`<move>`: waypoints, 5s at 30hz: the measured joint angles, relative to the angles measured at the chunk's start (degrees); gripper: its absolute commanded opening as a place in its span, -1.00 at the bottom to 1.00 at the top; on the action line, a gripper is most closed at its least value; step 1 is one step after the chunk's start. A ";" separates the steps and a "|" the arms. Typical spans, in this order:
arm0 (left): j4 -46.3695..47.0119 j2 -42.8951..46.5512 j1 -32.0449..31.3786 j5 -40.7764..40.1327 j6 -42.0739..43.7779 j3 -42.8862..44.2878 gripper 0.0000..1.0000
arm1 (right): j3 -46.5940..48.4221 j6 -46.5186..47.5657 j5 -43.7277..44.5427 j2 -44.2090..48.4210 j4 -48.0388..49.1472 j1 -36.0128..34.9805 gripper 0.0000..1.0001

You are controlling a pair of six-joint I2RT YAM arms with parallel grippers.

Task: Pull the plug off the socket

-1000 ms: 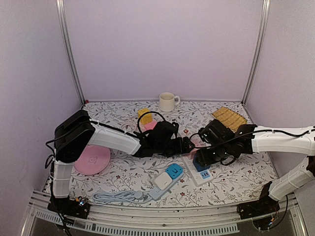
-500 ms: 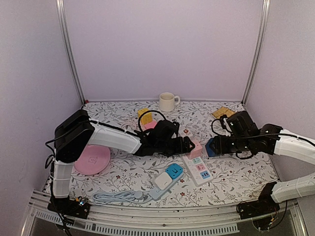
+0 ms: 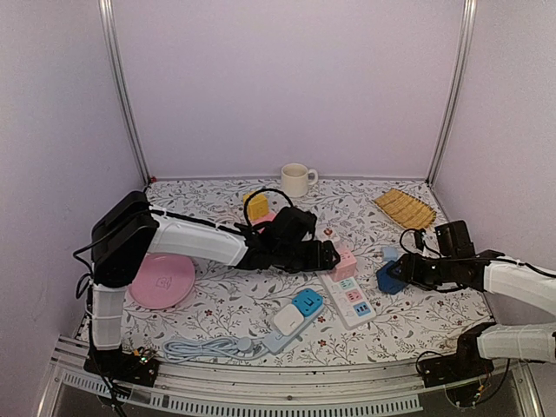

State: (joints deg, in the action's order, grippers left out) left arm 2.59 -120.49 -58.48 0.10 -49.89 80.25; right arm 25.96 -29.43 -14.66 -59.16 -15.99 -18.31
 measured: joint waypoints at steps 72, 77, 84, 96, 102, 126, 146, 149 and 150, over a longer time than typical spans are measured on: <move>2.67 13.73 3.98 -0.81 0.11 -16.57 0.69 | 29.94 9.18 23.47 -28.52 -6.01 -29.16 0.68; 4.09 14.19 4.55 -0.11 0.13 -16.57 0.70 | 32.54 9.88 25.55 -32.39 -8.20 -29.86 0.48; 5.27 13.86 6.40 2.95 0.13 -15.39 0.69 | 34.95 9.92 27.41 -35.45 -9.81 -30.08 0.15; 4.72 6.25 7.89 5.29 1.22 -5.35 0.69 | 36.28 8.28 28.46 -36.48 -10.54 -32.92 -0.35; 2.29 2.32 9.09 5.27 1.88 -4.35 0.69 | 36.28 6.86 28.52 -36.48 -10.60 -34.99 -0.42; 13.88 0.92 9.25 4.15 0.09 -9.75 0.68 | 37.40 6.43 28.00 -36.02 -12.61 -34.45 -0.51; 8.96 1.99 8.96 3.39 2.32 -7.50 0.68 | 33.86 7.96 18.67 -23.47 -8.61 -21.33 -0.49; 5.05 2.08 8.72 3.28 3.93 -5.33 0.69 | 32.85 8.09 14.01 -22.80 -5.70 -14.93 -0.49; 3.76 2.25 8.70 3.23 4.50 -4.81 0.69 | 32.70 8.11 12.74 -22.82 -4.81 -13.42 -0.49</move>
State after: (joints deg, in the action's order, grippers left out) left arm 6.35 -118.24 -49.78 3.33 -45.39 75.44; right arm 58.65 -21.32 -1.91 -81.97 -20.80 -31.73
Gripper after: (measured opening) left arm 0.843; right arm 0.628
